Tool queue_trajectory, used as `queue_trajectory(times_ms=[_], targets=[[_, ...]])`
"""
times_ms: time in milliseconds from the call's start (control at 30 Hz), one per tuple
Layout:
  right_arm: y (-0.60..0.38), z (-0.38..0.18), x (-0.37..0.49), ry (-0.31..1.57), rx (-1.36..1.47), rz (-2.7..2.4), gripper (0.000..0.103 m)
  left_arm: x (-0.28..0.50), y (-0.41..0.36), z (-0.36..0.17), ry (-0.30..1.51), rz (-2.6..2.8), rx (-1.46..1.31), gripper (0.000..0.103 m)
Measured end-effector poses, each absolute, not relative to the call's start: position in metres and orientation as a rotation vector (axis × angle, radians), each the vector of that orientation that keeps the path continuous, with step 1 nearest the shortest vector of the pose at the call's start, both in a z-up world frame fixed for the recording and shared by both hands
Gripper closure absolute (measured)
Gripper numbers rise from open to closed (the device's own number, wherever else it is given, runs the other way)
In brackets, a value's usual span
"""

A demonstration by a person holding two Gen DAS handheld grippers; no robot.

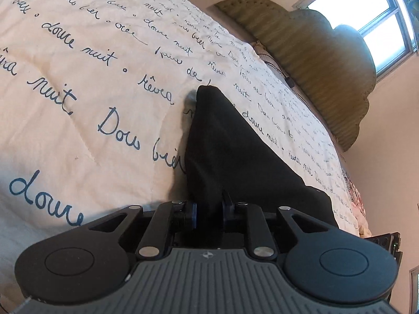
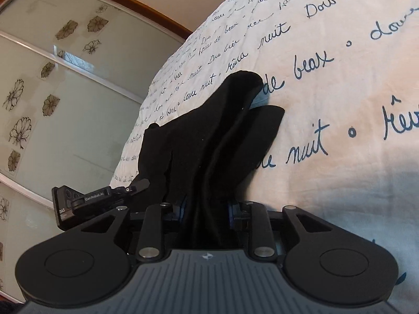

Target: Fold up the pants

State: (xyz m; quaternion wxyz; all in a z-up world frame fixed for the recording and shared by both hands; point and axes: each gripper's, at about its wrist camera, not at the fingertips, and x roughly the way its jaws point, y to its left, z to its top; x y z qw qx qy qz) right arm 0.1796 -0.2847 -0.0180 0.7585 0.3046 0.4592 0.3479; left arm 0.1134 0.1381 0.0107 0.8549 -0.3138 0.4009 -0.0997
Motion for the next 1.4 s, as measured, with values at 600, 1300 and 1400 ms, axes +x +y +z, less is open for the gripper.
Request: queue_trajectory(times_ms=[600, 1300, 1400], targets=[[-0.244, 0.048, 0.175, 0.745, 0.751, 0.619, 0.023, 0.179, 0.063, 0.068, 0.7, -0.159, -0.244, 0.027], [-0.267, 0.029, 0.098, 0.689, 0.75, 0.676, 0.024, 0.074, 0.059, 0.06, 0.553, -0.271, -0.254, 0.01], [-0.257, 0.005, 0.095, 0.777, 0.7, 0.633, 0.025, 0.059, 0.044, 0.041, 0.644, -0.352, -0.252, 0.005]])
